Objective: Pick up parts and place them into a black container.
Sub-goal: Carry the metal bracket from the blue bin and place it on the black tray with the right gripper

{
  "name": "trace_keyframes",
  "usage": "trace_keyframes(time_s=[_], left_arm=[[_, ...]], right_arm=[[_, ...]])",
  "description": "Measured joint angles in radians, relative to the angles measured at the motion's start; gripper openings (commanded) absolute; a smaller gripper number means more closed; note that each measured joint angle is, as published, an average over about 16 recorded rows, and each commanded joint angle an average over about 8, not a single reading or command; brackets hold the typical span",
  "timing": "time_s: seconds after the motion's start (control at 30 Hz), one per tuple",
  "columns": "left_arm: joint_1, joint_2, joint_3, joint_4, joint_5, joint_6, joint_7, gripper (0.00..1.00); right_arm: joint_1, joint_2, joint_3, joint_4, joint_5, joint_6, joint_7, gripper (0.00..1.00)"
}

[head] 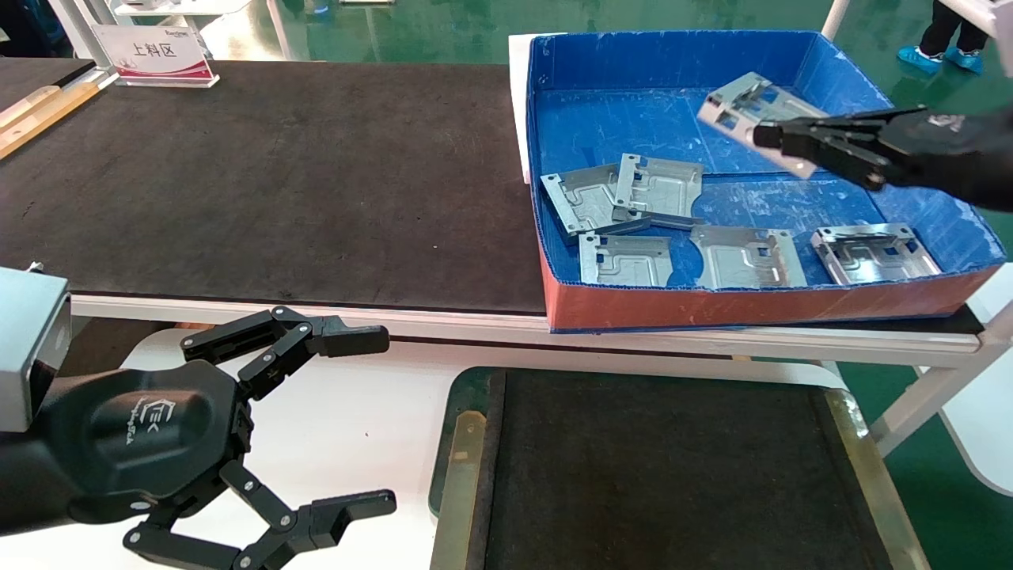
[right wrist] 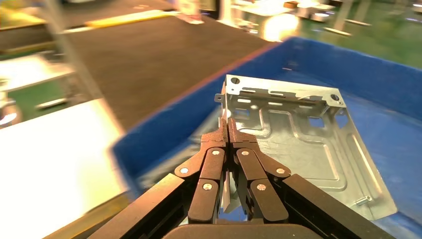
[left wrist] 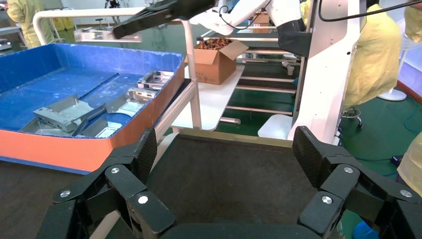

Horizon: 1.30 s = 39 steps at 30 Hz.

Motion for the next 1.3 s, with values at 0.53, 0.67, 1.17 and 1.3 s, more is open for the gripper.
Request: trace_keyframes(time_s=[0.53,0.67,1.17,1.3], left_arm=[[0.000,0.000,0.000,0.000,0.000,0.000,0.000,1.00],[0.000,0.000,0.000,0.000,0.000,0.000,0.000,1.00],[0.000,0.000,0.000,0.000,0.000,0.000,0.000,1.00],[0.000,0.000,0.000,0.000,0.000,0.000,0.000,1.00]], right_arm=[[-0.433,0.299,-0.062,0.725,0.428,-0.055,0.275,0.00],[-0.565,0.360,-0.079,0.877,0.483,-0.002,0.288,0.00],[-0.842,0.324,-0.167,1.031,0.366,0.178,0.106,0.00],[-0.836,0.265,-0.192,0.987,0.301,0.189,0.047,0.00]])
